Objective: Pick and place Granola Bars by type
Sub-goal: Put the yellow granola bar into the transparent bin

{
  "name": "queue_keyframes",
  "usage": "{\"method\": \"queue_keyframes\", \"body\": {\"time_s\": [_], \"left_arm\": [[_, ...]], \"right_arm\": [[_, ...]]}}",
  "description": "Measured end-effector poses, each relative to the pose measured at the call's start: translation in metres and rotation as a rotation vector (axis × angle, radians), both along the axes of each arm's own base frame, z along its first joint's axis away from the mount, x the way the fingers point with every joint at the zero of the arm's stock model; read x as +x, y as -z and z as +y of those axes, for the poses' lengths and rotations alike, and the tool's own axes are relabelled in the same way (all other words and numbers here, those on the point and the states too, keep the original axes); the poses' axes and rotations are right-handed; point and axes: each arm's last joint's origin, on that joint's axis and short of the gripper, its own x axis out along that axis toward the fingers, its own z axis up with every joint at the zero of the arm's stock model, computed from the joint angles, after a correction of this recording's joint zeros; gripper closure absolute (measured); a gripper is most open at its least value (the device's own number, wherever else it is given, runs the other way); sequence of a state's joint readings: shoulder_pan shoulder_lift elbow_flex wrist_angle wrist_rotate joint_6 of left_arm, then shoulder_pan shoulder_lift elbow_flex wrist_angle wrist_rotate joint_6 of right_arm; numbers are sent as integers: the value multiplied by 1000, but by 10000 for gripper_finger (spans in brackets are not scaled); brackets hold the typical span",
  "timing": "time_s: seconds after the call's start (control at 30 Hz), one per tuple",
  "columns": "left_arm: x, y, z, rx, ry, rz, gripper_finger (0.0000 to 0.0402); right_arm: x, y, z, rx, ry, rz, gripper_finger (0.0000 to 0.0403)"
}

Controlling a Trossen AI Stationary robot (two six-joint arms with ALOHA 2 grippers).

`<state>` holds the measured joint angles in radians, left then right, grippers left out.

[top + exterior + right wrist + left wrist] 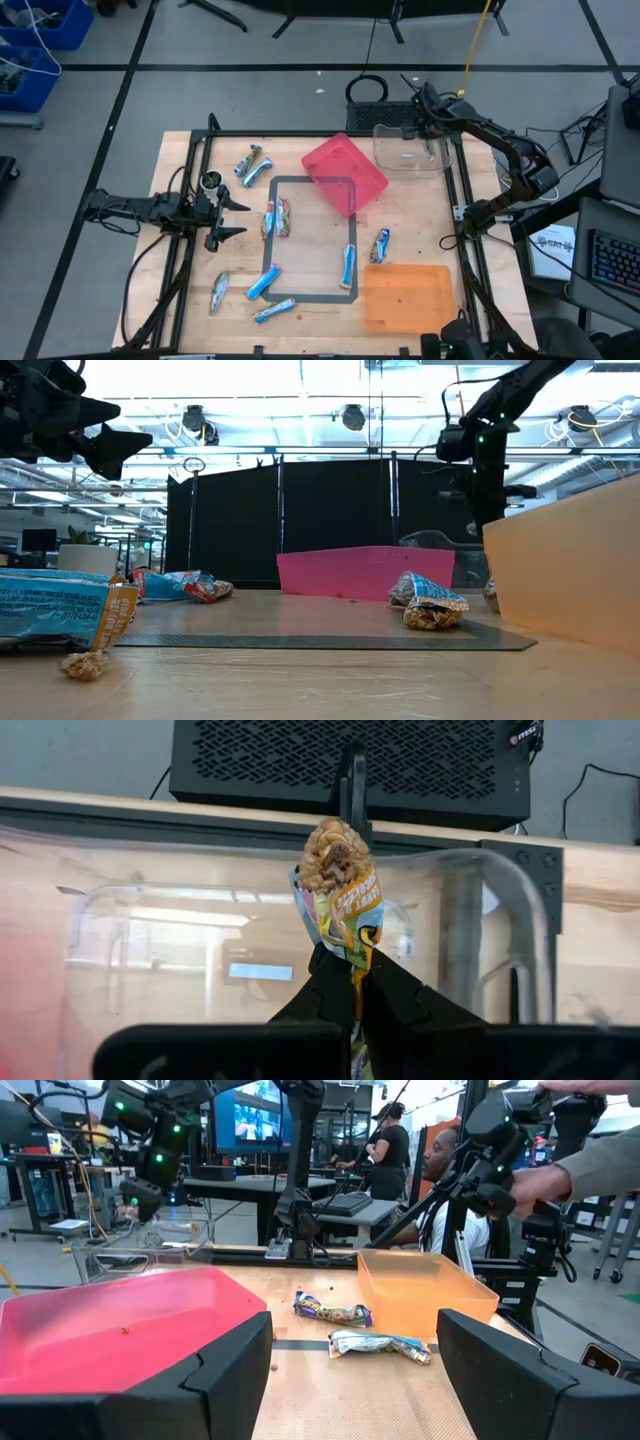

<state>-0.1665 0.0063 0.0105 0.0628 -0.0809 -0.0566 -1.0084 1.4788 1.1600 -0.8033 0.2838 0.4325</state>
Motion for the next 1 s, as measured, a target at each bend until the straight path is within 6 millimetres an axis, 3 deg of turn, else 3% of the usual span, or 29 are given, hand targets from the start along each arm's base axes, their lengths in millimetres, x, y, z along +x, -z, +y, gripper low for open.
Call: {"method": "queue_keyframes", "body": {"time_s": [0.53,0.83,1.0], "left_arm": [[0,0,0,0,0,0,115],[0,0,0,0,0,0,123],[0,0,0,0,0,0,117]], "right_arm": [[-10,59,15,26,1,15,403],[-12,71,19,21,-1,18,402],[-12,71,19,12,-5,14,377]]}}
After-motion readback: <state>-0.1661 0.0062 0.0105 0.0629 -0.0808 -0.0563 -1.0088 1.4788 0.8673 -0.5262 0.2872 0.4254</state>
